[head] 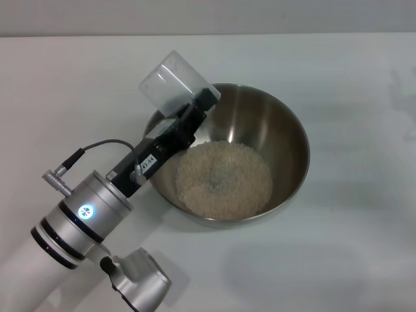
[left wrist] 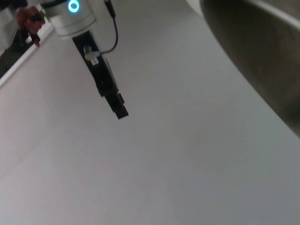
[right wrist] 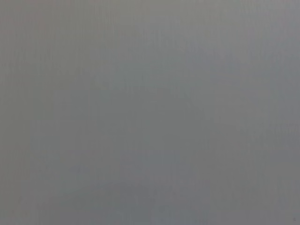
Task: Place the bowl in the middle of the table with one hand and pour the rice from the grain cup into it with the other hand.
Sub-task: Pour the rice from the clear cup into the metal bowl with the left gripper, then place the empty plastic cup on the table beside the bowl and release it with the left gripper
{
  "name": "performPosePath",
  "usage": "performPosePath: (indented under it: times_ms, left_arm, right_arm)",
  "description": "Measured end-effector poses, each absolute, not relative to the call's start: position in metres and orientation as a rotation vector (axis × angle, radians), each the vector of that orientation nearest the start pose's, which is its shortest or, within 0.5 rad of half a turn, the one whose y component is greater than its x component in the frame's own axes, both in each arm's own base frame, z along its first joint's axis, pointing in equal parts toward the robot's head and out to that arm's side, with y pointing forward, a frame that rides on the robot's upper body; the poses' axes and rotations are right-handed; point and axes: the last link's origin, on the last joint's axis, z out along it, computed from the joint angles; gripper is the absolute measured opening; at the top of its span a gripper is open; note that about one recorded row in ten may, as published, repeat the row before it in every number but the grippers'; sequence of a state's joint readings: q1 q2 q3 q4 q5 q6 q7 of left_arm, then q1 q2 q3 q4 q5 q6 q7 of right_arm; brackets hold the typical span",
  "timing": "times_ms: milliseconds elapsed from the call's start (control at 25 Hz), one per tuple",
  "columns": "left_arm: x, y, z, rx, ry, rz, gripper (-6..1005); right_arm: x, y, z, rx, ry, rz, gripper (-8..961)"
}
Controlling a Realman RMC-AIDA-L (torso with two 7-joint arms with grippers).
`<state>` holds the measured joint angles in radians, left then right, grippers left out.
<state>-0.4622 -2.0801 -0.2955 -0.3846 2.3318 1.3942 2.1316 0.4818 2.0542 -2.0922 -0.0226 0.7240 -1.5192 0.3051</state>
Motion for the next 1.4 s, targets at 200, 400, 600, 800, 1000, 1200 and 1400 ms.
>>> performPosePath:
  times_ms: [200, 400, 600, 800, 1000, 1200, 1400]
  left_arm:
    - [-0.216, 0.277, -0.091, -1.148, 1.512, 0.228, 35]
    - [-0.221, 0.279, -0.082, -1.375, 1.202, 0.032, 36]
    - [-0.229, 0.284, -0.072, -1.567, 0.831, -0.213, 36]
    - [-0.246, 0.296, -0.051, -1.600, 0.418, -0.385, 37]
    - [-0.266, 0.303, -0.035, -1.576, 0.078, -0.536, 37]
    - [-0.287, 0.309, -0.036, -1.604, -0.194, -0.598, 38]
    - [-0.298, 0.315, -0.051, -1.666, -0.378, -0.583, 38]
  right_arm:
    - [0.311, 0.330, 0.045, -1.442, 0.334, 0.972, 546]
    - [0.308, 0.331, 0.044, -1.441, 0.333, 0.982, 549]
    - [0.307, 0.331, 0.043, -1.445, 0.333, 0.985, 551]
    - [0.306, 0.332, 0.042, -1.448, 0.335, 0.988, 553]
    - [0.307, 0.331, 0.041, -1.450, 0.340, 0.984, 556]
    - [0.308, 0.329, 0.041, -1.449, 0.344, 0.981, 558]
    - [0.308, 0.330, 0.040, -1.453, 0.343, 0.982, 560]
